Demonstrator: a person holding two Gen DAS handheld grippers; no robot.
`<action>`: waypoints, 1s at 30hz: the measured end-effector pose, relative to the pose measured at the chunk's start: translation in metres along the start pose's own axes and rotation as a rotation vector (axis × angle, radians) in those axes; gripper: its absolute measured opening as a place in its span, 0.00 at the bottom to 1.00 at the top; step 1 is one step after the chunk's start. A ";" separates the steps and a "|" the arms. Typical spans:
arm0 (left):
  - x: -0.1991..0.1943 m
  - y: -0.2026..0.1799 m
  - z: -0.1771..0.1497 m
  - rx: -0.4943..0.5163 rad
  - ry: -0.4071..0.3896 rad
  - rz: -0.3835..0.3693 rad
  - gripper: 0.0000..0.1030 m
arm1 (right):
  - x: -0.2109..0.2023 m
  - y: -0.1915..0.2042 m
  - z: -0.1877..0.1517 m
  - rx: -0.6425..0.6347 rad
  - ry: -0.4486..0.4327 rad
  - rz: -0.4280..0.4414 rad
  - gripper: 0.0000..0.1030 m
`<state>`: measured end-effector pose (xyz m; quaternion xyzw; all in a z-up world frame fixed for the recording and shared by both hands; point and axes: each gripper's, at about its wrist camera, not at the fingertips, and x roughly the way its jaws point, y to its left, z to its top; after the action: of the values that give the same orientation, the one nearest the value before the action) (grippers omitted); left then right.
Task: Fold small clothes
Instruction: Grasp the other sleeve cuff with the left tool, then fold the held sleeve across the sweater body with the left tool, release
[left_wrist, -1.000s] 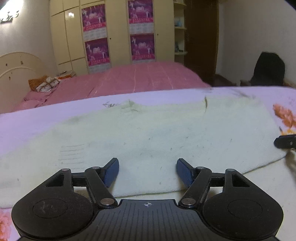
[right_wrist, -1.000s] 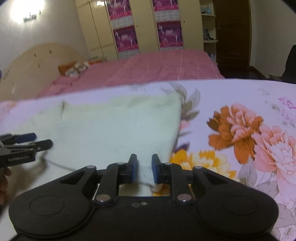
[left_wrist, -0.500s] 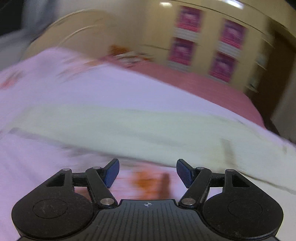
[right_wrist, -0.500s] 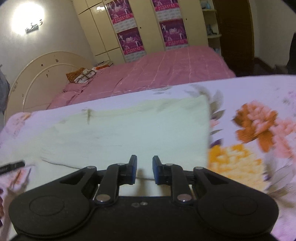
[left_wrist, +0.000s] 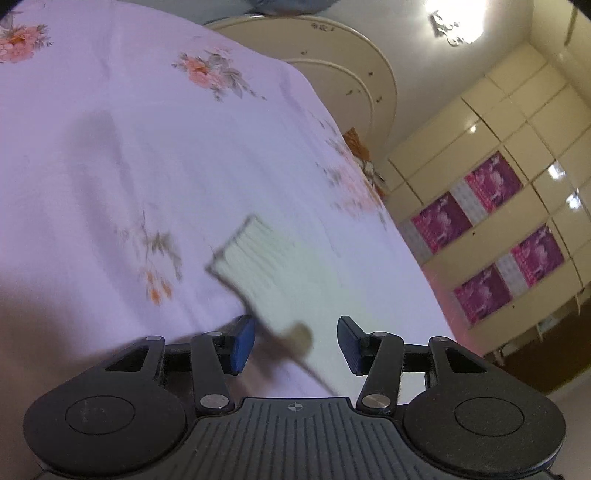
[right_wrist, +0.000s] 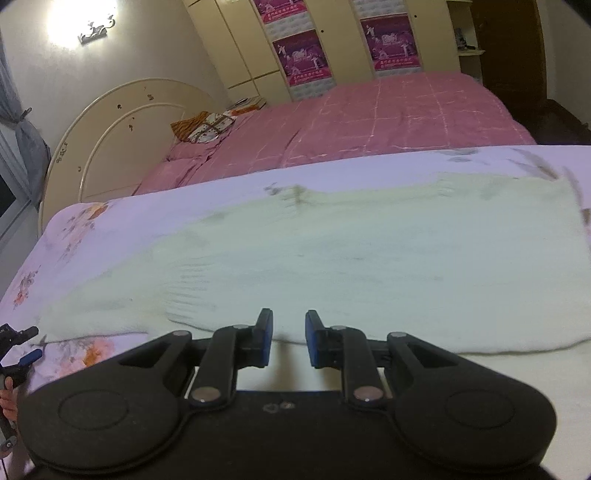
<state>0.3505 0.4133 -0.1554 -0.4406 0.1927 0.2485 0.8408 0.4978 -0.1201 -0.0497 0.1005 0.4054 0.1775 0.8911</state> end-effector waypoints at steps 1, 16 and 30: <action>0.006 0.001 0.003 0.000 0.000 0.000 0.48 | 0.004 0.005 0.002 -0.002 0.000 0.002 0.20; 0.035 -0.182 -0.059 0.565 0.100 -0.258 0.02 | -0.003 -0.009 0.006 0.077 -0.044 -0.051 0.21; 0.030 -0.354 -0.279 0.981 0.363 -0.389 0.03 | -0.070 -0.108 -0.003 0.234 -0.154 -0.040 0.22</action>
<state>0.5536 0.0144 -0.0934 -0.0608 0.3424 -0.1101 0.9311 0.4787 -0.2471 -0.0383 0.2089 0.3555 0.1028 0.9052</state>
